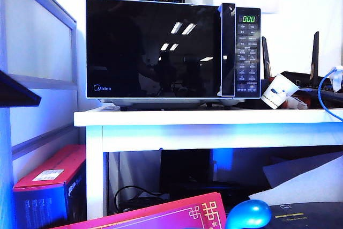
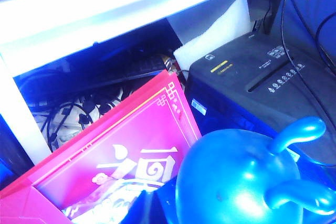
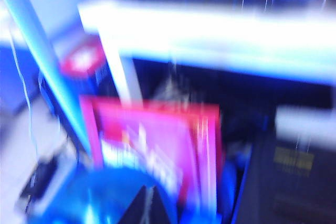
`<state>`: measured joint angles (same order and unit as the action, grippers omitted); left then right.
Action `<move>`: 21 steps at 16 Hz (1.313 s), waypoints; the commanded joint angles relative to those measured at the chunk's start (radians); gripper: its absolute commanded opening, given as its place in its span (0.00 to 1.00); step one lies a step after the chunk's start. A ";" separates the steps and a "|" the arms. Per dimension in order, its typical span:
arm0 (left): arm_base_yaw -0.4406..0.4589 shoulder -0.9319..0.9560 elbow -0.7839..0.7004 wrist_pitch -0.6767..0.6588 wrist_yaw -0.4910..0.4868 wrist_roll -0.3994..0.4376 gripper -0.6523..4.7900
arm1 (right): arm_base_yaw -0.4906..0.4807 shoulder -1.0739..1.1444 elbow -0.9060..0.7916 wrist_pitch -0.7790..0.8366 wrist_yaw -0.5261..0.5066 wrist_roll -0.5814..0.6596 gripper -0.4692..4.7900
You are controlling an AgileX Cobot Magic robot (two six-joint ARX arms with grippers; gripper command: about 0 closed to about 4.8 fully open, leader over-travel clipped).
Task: Open the microwave door, place the orange inside the microwave, then close the microwave door.
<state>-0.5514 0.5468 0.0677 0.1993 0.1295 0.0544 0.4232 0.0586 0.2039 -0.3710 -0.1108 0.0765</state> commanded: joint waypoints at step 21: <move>0.164 -0.400 -0.004 -0.071 -0.055 0.023 0.11 | -0.039 -0.003 -0.153 0.057 0.026 0.047 0.08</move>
<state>-0.4259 0.1616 0.0612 0.1192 0.0757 0.0746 0.4004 0.0589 0.0586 -0.3183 -0.0898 0.1226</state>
